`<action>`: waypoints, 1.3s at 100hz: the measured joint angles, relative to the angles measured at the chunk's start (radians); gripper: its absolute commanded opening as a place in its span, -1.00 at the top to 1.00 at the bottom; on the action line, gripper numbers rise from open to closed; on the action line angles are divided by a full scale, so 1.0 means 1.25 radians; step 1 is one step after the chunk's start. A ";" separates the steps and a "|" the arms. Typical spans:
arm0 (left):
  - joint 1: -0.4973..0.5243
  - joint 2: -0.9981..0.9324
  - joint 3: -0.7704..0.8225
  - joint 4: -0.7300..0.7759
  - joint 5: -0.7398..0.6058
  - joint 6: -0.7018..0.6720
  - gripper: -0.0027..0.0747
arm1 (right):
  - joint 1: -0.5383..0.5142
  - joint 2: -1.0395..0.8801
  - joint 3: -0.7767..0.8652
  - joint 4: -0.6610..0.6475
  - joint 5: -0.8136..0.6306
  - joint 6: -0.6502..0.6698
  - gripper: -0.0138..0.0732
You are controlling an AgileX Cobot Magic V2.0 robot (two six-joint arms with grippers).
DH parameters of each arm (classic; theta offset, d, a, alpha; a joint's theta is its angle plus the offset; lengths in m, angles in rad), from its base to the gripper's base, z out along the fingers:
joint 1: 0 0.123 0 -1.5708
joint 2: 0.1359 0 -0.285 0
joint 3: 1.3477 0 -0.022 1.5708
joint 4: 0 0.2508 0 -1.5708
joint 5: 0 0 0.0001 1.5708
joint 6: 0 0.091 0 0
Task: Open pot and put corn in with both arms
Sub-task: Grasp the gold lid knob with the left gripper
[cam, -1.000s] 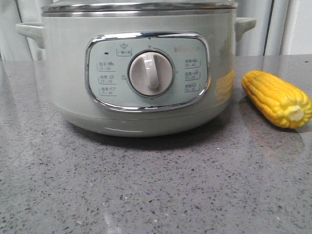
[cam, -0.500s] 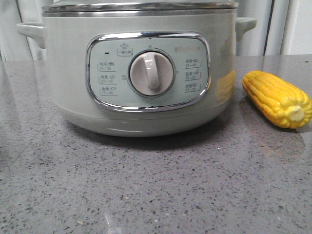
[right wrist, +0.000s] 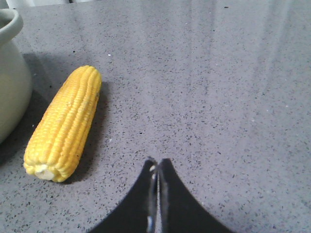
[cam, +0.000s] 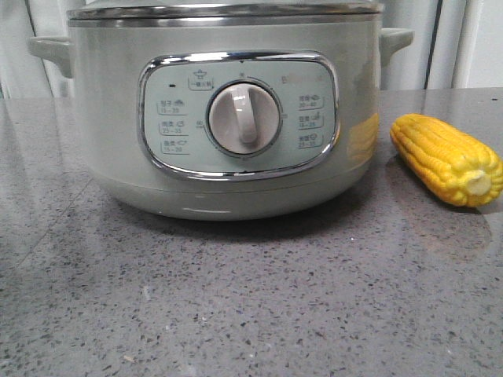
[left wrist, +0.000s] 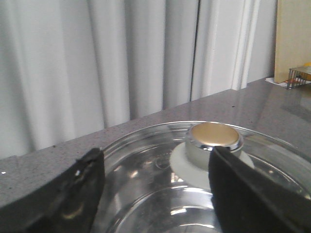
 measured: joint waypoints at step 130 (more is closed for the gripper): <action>-0.062 0.273 -0.177 -0.003 -0.070 -0.009 0.98 | 0.000 0.000 0.000 0.014 0.009 0.000 0.83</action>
